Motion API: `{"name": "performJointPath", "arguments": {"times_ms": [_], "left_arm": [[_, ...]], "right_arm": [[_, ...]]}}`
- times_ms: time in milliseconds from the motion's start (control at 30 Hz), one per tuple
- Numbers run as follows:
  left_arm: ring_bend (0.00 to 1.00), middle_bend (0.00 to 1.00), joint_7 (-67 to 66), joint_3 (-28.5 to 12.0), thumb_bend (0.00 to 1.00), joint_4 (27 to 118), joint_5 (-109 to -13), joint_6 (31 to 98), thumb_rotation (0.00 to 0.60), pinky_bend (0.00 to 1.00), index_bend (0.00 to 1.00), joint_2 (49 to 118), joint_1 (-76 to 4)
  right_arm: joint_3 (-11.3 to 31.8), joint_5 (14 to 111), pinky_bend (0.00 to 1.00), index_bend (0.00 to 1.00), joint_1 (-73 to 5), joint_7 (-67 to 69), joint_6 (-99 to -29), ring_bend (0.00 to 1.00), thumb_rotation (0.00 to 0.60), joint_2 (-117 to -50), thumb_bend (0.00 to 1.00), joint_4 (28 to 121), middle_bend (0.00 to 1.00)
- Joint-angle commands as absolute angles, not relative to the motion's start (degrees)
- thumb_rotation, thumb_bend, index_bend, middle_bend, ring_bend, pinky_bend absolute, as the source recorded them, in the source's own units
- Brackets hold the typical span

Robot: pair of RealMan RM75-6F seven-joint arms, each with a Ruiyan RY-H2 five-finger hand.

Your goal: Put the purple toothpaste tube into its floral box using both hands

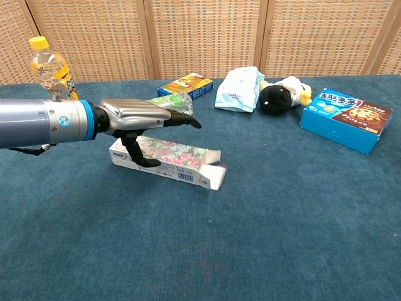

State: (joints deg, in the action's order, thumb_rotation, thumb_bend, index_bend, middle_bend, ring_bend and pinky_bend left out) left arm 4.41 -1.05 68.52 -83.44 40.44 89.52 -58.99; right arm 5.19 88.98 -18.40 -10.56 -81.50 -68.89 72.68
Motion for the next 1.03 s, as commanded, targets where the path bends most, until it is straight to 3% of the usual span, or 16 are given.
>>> {"name": "performJointPath", "arguments": {"times_ms": [33,200,333,567,633,833,1033], "left_arm": [[0.00,0.00,5.67,-2.22,0.38,73.25,-83.65,43.48,0.600,0.07,0.00,86.06,-57.64],[0.00,0.00,5.10,-2.31,0.38,82.42,-84.36,51.75,0.600,0.02,0.00,77.87,-52.66],[0.00,0.00,2.36,-1.58,0.29,86.49,-84.48,58.39,0.600,0.00,0.00,74.21,-48.05],[0.00,0.00,-11.41,-1.54,0.27,90.97,-81.41,79.03,0.600,0.00,0.00,72.58,-34.46],[0.00,0.00,-10.88,0.74,0.27,94.56,-79.69,86.80,0.600,0.00,0.00,70.36,-26.81],[0.00,0.00,-12.72,5.49,0.27,103.09,-76.43,89.18,0.600,0.00,0.00,64.06,-18.51],[0.00,0.00,-12.42,6.99,0.27,106.92,-76.93,89.04,0.600,0.00,0.00,60.71,-15.01]], "right_arm": [[4.89,89.14,0.00,0.00,-17.58,-10.27,-82.37,0.00,0.600,-68.90,0.00,73.03,0.00],[3.83,89.35,0.00,0.00,-15.88,-8.86,-83.27,0.00,0.600,-68.21,0.00,74.56,0.00],[3.23,89.72,0.00,0.00,-14.89,-8.19,-84.09,0.00,0.600,-67.93,0.00,75.53,0.00],[1.66,90.99,0.00,0.00,-12.09,-7.93,-87.01,0.00,0.600,-68.02,0.00,77.99,0.00],[0.56,91.94,0.00,0.00,-9.90,-8.05,-89.70,0.00,0.600,-67.87,0.00,80.11,0.00],[-0.72,92.90,0.00,0.00,-7.00,-7.77,-92.30,0.00,0.600,-67.31,0.00,82.50,0.00],[-0.47,92.89,0.00,0.00,-4.82,-9.82,-94.66,0.00,0.600,-66.38,0.00,85.11,0.00]]}}
